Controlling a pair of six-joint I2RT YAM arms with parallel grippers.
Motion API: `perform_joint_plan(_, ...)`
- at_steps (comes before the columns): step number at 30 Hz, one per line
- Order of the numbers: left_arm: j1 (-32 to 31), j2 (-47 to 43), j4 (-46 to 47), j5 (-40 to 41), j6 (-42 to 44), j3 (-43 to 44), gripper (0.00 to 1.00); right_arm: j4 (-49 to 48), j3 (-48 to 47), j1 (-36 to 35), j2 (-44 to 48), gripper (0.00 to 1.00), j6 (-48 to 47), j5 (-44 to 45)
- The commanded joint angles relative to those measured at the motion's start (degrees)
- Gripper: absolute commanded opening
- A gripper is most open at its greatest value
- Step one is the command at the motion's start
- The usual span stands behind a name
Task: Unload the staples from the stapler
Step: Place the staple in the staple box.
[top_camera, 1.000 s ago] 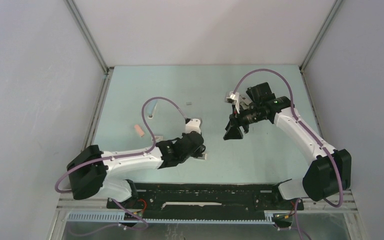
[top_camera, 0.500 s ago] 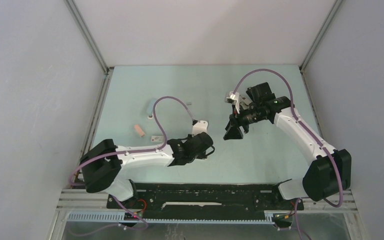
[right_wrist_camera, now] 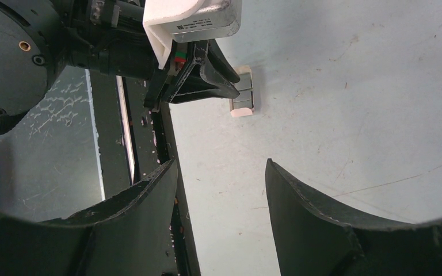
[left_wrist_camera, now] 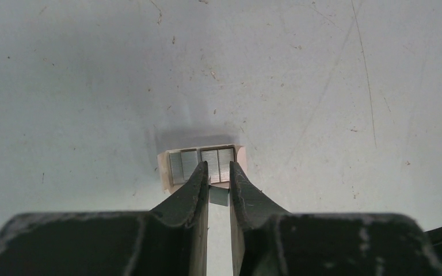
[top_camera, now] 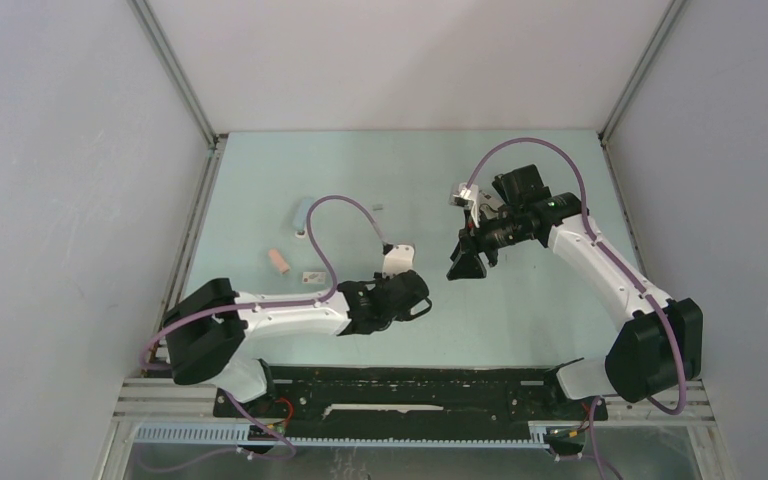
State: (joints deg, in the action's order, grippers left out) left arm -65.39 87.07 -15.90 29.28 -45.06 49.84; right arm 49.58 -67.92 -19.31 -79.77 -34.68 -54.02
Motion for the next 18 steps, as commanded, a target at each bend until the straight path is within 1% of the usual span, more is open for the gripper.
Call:
perform_joint_plan(1, -0.53, 0.45, -0.36, 2.54, -2.00, 3.41, 0.13, 0.25, 0.00, -0.07, 1.65, 0.66, -1.09, -0.03)
perform_joint_plan(18, -0.62, 4.43, -0.80, 1.73, -2.70, 5.48, 0.13, 0.31, 0.01, -0.12, 1.46, 0.66, -1.10, -0.10)
